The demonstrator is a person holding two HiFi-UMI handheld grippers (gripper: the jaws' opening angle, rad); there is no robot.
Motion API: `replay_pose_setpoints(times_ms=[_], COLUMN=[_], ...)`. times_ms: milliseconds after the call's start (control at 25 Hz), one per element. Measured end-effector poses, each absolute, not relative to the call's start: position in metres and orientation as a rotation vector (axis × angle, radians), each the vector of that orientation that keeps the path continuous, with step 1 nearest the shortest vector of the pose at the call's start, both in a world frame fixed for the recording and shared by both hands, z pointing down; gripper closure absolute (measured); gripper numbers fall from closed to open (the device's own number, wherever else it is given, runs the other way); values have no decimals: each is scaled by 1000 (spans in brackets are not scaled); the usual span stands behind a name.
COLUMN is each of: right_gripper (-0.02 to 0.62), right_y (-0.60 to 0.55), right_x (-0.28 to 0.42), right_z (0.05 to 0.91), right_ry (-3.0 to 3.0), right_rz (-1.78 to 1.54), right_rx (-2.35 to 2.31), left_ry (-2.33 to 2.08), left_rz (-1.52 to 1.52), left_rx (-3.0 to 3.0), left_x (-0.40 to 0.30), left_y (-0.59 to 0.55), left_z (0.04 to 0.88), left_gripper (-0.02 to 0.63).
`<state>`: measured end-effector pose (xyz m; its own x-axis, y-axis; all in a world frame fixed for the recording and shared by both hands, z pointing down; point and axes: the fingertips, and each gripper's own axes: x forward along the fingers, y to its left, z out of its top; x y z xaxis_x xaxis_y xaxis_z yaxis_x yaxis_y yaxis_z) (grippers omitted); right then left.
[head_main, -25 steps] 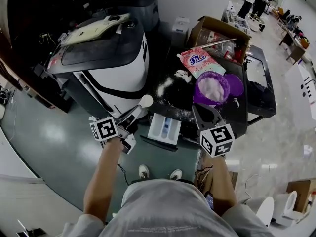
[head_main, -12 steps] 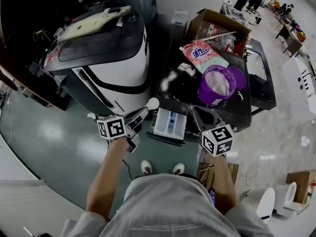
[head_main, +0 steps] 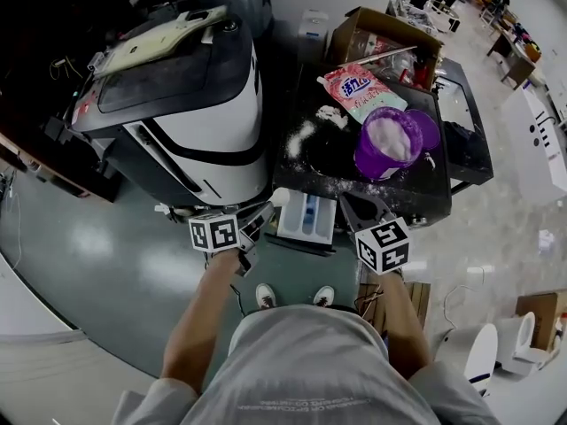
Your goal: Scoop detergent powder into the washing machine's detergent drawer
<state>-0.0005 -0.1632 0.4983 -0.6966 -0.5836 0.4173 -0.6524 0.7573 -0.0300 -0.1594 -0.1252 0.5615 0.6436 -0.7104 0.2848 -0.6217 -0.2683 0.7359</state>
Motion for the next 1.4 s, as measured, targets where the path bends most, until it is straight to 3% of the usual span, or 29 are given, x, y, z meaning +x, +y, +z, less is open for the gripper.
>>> replay_pose_setpoints(times_ms=[320,1400], right_gripper=[591,591], right_y=[-153,-135], right_x=[-1,10], right_z=[518,558], right_ry=[-2514,-2400], right_rz=[244,371], right_rx=[926,954], left_ry=[-1014,-908], left_rz=[251,624], left_rx=[2129,2251], left_x=[-140,-115], left_y=[-123,-115], left_z=[587,633], left_gripper=[591,592])
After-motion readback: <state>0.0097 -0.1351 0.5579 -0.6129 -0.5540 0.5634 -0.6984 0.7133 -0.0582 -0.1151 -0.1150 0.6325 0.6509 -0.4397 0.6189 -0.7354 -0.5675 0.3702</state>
